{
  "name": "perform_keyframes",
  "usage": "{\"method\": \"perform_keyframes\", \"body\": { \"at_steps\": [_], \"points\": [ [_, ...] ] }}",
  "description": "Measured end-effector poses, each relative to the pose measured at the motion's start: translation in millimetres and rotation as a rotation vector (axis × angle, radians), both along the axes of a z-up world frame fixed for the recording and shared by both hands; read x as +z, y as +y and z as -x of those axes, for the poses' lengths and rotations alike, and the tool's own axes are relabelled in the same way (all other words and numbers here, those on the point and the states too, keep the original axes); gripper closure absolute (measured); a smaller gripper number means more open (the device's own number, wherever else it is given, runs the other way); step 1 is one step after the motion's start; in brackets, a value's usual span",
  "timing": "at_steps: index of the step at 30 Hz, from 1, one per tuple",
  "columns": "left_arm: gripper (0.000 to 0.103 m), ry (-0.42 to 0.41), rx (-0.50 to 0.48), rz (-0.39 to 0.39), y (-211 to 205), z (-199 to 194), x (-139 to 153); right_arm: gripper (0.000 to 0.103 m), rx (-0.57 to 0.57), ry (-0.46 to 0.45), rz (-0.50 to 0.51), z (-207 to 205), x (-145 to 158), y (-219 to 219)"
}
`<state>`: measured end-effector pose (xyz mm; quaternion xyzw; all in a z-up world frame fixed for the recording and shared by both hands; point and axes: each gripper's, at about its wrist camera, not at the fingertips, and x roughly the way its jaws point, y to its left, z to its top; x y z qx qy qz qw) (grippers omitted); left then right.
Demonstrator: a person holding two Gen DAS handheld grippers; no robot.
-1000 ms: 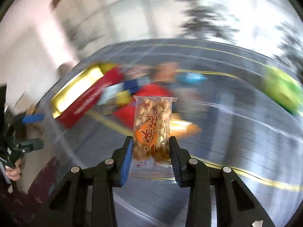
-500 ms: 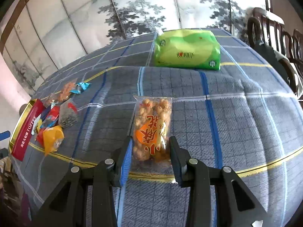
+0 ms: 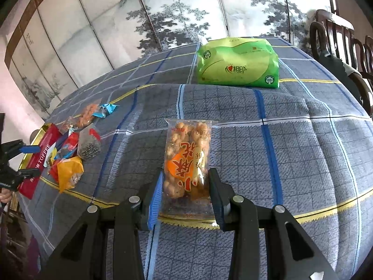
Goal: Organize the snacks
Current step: 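Grasp the yellow-wrapped cake with the left tool while the right tool holds the peanut bag, then carry the yellow cake over the gold tin and release it with the left tool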
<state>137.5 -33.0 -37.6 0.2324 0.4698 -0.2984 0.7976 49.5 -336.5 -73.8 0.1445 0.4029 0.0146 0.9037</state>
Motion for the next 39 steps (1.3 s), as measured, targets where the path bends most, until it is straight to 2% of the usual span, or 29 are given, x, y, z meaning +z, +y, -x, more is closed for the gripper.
{"method": "perform_keyframes", "body": {
  "at_steps": [1, 3, 4, 7, 13, 16, 17, 22, 28, 33, 39],
  "points": [
    [0.025, 0.005, 0.0, -0.007, 0, -5, -3, 0.068, 0.001, 0.0, -0.004, 0, 0, -1],
    [0.05, 0.041, 0.003, -0.016, 1, -13, -9, 0.068, -0.001, -0.002, -0.015, 0, 0, -3],
    [0.068, 0.067, 0.001, -0.025, 1, -18, -13, 0.068, -0.004, -0.003, -0.021, 0, 0, -4],
    [0.069, 0.06, -0.006, -0.057, 0, -25, -18, 0.068, -0.007, -0.004, -0.038, 1, 0, -6],
    [0.068, 0.139, -0.01, -0.097, 1, -31, -31, 0.068, -0.011, -0.007, -0.055, 1, 0, -8],
    [0.068, 0.098, -0.015, -0.109, 0, -27, -32, 0.067, -0.011, -0.007, -0.062, 0, -1, -10],
    [0.079, 0.098, -0.001, -0.103, 0, -28, -33, 0.067, -0.011, -0.006, -0.061, 0, -1, -10],
    [0.079, 0.042, 0.086, -0.118, 0, -23, -30, 0.067, -0.013, -0.005, -0.026, 0, 0, -6],
    [0.079, 0.017, 0.239, -0.023, 12, 14, -8, 0.067, -0.016, 0.004, 0.022, -2, 0, -1],
    [0.079, -0.084, 0.353, -0.008, 18, 46, 16, 0.067, -0.018, 0.01, 0.057, -3, 0, 5],
    [0.079, -0.143, 0.444, 0.016, 29, 66, 36, 0.067, -0.02, 0.013, 0.078, -4, 0, 7]
  ]
}}
